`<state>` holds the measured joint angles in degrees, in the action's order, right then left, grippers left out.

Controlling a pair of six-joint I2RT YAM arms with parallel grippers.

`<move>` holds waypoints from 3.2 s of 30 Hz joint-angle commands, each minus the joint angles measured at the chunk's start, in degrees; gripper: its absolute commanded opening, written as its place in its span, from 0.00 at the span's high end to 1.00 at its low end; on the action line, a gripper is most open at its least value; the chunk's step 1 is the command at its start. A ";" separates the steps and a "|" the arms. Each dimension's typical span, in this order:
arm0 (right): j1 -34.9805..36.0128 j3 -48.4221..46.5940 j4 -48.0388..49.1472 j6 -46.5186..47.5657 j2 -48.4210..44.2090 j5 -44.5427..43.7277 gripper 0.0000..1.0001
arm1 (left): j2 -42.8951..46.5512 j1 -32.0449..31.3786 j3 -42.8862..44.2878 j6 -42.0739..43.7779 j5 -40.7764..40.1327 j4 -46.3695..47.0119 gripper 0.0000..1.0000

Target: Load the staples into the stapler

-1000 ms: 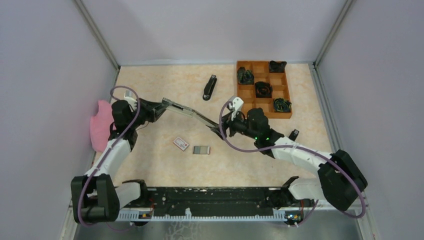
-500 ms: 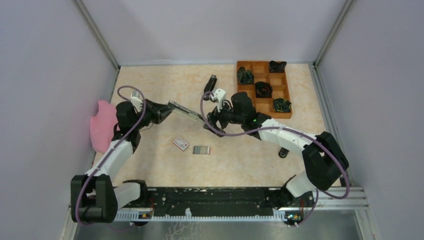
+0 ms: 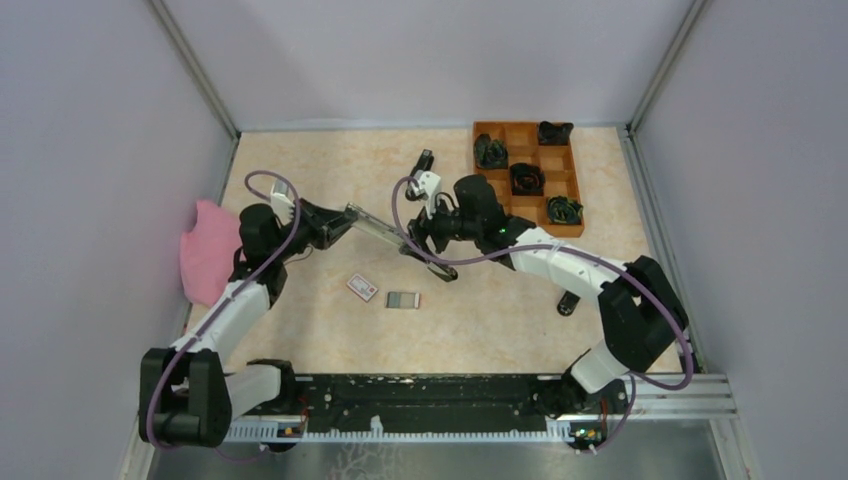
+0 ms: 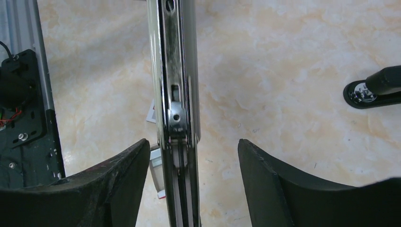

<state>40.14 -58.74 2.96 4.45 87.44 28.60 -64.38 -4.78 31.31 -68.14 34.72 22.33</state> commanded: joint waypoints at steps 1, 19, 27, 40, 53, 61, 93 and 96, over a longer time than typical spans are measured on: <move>1.07 -4.59 0.69 0.21 0.24 0.68 0.33 | 0.53 -1.50 -0.24 0.04 -0.45 4.37 1.00; 1.59 -8.51 -7.75 3.03 2.84 1.08 0.95 | -2.15 -6.03 -0.81 0.89 -1.22 7.10 0.96; 1.53 -9.75 -14.99 10.06 2.04 -2.64 1.00 | -1.16 -6.03 -1.60 6.23 -2.27 1.07 0.64; 1.47 -18.82 -29.26 22.05 12.15 -12.20 1.00 | 6.38 -5.07 3.38 24.60 -14.27 -25.97 0.26; 1.43 -23.24 -31.42 27.16 22.94 -13.41 0.75 | 1.49 -5.20 9.33 33.65 -12.78 -33.13 0.13; 1.44 -15.62 -27.16 23.34 13.87 -14.43 0.47 | -3.49 -7.91 13.78 37.96 -13.25 -34.70 0.12; 0.55 29.67 0.11 -9.65 -42.79 -44.01 0.18 | -41.35 -36.79 45.37 88.00 -28.12 -48.35 0.17; 0.55 29.99 0.29 -9.81 -42.61 -43.98 0.18 | -43.39 -37.70 46.62 92.18 -26.02 -48.23 0.17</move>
<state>40.97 -29.19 -0.56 -4.36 45.43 -14.22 -106.04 -41.28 74.87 14.55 8.54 -23.92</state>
